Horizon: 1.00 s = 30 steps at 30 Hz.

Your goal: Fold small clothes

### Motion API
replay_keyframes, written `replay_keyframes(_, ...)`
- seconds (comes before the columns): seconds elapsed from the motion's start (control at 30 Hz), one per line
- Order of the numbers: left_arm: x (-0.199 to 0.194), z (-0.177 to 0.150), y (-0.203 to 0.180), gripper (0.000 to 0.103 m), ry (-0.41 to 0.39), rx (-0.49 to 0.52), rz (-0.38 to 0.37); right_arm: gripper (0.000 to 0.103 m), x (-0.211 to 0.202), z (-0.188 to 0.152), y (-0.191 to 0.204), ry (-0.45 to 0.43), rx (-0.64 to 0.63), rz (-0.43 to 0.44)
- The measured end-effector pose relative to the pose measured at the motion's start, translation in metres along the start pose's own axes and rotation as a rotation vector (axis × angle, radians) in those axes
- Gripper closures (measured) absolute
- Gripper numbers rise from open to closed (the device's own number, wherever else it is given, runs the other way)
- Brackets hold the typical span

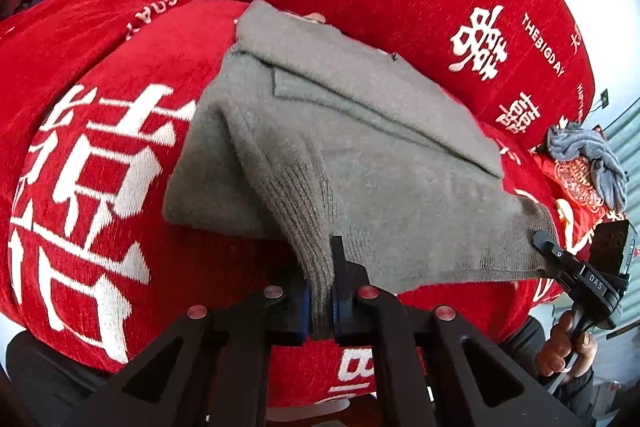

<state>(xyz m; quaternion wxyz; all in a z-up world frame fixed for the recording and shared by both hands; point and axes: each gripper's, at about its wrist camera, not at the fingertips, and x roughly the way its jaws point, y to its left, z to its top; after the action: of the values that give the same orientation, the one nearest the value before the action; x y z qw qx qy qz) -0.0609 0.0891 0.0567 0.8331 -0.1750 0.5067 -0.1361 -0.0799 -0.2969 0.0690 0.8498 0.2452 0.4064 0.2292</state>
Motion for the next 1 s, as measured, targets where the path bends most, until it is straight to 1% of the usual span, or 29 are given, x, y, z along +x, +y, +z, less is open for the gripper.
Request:
replay_keyframes(0.1, -0.007, 0.009, -0.007, 0.094, -0.045, 0.016, 0.004, 0.092, -0.004, 0.010, 0.002, -0.029, 0.013, 0.015)
replay_keyframes(0.27, -0.014, 0.032, -0.022, 0.095, -0.153, 0.073, 0.049, 0.092, -0.007, 0.027, 0.004, -0.065, 0.014, -0.017)
replay_keyframes(0.33, -0.014, 0.041, -0.022, 0.095, -0.172, 0.067, 0.065, 0.092, -0.006, 0.037, 0.003, -0.079, 0.026, -0.038)
replay_keyframes(0.4, -0.015, 0.054, -0.019, 0.095, -0.209, 0.039, 0.071, 0.092, -0.005, 0.046, 0.002, -0.082, 0.038, -0.062)
replay_keyframes(0.47, -0.016, 0.061, -0.018, 0.095, -0.229, 0.024, 0.074, 0.092, -0.003, 0.054, 0.006, -0.086, 0.033, -0.089)
replay_keyframes(0.6, -0.013, 0.076, -0.027, 0.095, -0.251, 0.043, 0.107, 0.092, 0.000, 0.070, 0.016, -0.105, 0.014, -0.139)
replay_keyframes(0.7, -0.012, 0.086, -0.028, 0.095, -0.256, 0.039, 0.101, 0.092, 0.004, 0.081, 0.017, -0.112, 0.011, -0.174)
replay_keyframes(1.0, 0.000, 0.112, -0.024, 0.095, -0.237, 0.019, 0.112, 0.092, 0.025, 0.108, 0.013, -0.077, 0.024, -0.212)
